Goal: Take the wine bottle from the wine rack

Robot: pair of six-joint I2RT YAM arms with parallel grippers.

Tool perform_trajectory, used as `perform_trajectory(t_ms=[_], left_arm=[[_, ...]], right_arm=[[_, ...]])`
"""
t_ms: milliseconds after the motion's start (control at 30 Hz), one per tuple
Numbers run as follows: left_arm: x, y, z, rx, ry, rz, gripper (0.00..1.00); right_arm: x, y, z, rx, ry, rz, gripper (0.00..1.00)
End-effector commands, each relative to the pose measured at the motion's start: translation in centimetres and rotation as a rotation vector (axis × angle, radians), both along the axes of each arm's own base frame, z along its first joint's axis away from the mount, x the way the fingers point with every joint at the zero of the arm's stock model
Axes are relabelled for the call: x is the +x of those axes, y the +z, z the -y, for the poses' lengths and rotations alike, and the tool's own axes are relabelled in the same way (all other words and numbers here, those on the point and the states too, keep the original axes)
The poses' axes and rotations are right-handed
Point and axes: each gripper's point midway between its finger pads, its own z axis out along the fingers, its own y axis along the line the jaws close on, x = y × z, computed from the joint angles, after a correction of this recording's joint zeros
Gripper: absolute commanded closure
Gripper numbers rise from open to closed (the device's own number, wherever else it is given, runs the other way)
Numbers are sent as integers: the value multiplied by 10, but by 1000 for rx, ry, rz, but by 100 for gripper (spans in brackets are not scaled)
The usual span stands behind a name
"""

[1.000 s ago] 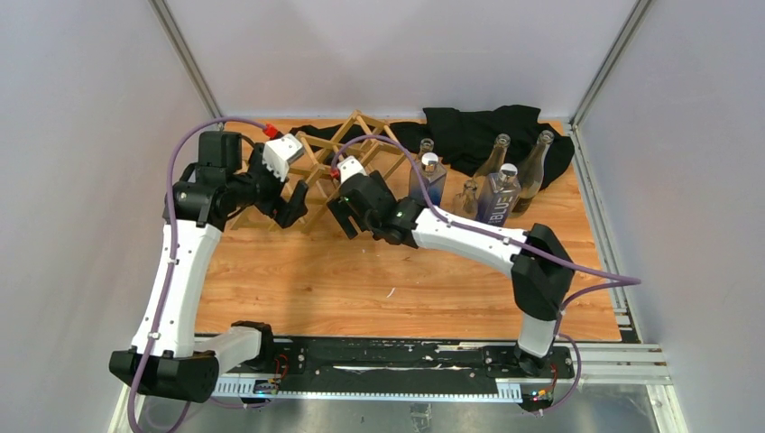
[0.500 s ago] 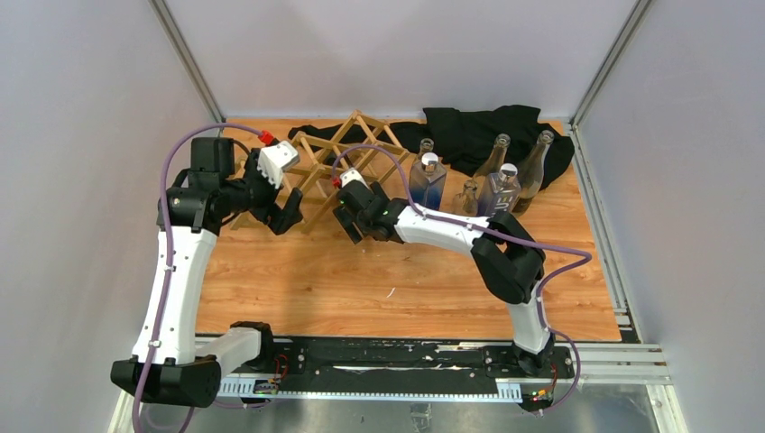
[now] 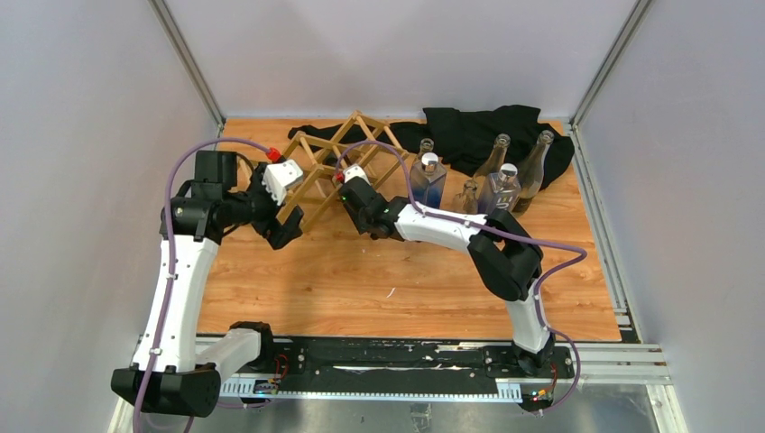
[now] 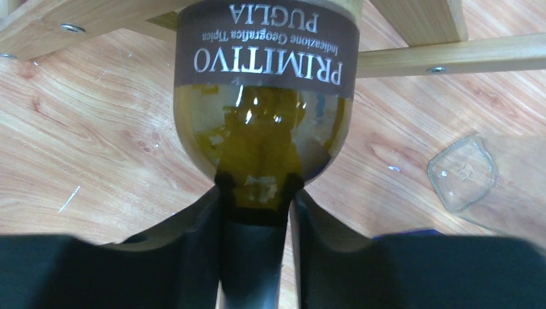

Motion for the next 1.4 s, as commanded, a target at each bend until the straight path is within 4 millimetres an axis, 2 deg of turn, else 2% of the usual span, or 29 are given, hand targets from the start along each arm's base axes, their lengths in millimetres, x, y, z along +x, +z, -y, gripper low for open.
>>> perform_trajectory(t_ms=[0,100,200,267,300,533,700,767,1067,1200,1367], left_arm=[[-5,-14,0,20,-49,-12,0],[-5,-23,-1,33,-59,-32,0],[-10,-29,3,23,-99,-32,0],[-16,-27,8,5,-136,-7,0],[-18,-27,10,-1,-152,-2,0],[-15,-48,10,19,-191,-52,3],[-26,-64,13,22,-241,-67,5],[-31,-67,15,43,-273,-51,5],[-31,-72,22,112,-354,-30,7],[-28,-74,22,182,-394,-13,3],[-23,-70,30,253,-463,21,1]], right_arm=[[2,-3,-10,75,-6,-33,66],[-2,0,-9,97,-12,-42,79],[-6,10,-8,132,-13,-43,84],[-10,20,-8,164,-15,-43,97],[-11,29,-8,188,-12,-38,100],[-33,54,-8,309,1,-73,100],[-54,72,-3,394,9,-90,100],[-66,73,1,418,12,-113,100],[-106,96,17,524,14,-168,100],[-124,110,31,574,13,-198,100],[-142,114,49,584,2,-240,100]])
